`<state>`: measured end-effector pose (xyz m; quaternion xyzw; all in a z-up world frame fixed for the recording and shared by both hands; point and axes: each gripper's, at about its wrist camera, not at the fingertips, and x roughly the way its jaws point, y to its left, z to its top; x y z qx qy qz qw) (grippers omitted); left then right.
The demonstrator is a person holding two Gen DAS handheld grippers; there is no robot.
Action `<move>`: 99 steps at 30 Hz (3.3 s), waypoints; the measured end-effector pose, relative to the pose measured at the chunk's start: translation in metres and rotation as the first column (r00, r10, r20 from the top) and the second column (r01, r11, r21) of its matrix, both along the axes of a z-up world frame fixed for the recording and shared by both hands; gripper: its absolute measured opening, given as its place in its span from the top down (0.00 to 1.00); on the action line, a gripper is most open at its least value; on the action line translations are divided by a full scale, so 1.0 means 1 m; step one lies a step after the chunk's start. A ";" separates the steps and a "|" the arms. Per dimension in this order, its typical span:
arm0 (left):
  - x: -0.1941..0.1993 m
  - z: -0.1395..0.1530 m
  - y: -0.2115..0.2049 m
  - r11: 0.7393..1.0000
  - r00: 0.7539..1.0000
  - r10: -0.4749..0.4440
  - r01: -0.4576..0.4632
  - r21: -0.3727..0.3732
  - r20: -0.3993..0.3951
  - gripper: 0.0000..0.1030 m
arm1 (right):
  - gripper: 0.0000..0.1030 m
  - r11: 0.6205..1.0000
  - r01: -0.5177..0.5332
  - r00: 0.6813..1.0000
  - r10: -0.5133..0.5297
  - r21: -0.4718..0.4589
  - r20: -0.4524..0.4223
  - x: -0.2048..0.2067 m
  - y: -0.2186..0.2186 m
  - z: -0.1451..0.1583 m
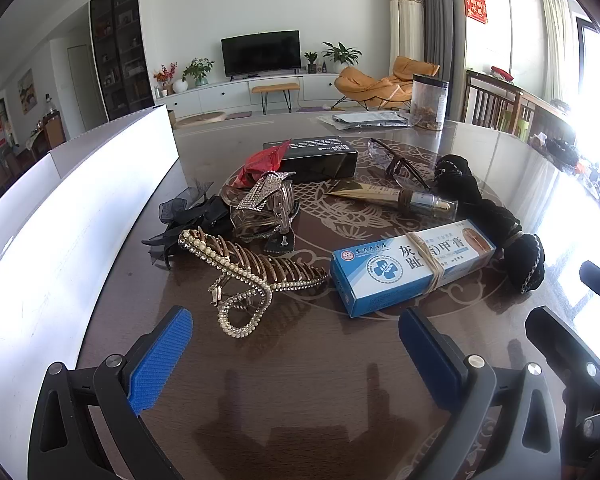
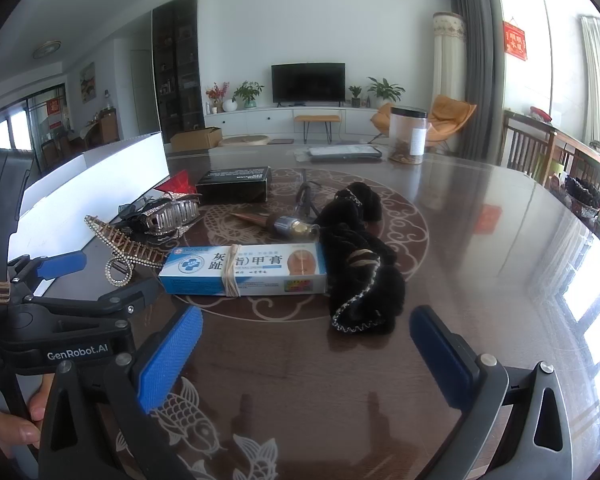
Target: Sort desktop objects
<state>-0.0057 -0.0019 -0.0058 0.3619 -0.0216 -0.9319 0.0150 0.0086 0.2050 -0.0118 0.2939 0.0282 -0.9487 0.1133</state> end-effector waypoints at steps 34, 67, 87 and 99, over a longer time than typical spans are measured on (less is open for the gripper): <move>-0.001 -0.002 -0.001 1.000 1.000 0.002 -0.002 0.001 0.004 0.00 | 0.00 1.000 -0.002 1.000 0.002 0.003 0.003 0.000 -0.001 -0.002; -0.001 -0.004 -0.001 1.000 1.000 0.002 -0.002 0.003 0.006 0.00 | 0.00 1.000 -0.001 1.000 0.001 0.004 0.005 -0.001 -0.001 -0.001; -0.007 -0.012 -0.004 1.000 0.995 0.007 -0.008 0.008 0.095 0.00 | 0.00 1.000 -0.001 0.999 0.001 0.009 0.050 -0.005 -0.001 -0.010; 0.009 -0.028 -0.026 0.998 0.967 -0.045 0.032 0.053 0.253 0.00 | 0.00 1.000 0.012 0.987 -0.010 -0.016 0.161 -0.021 0.006 -0.019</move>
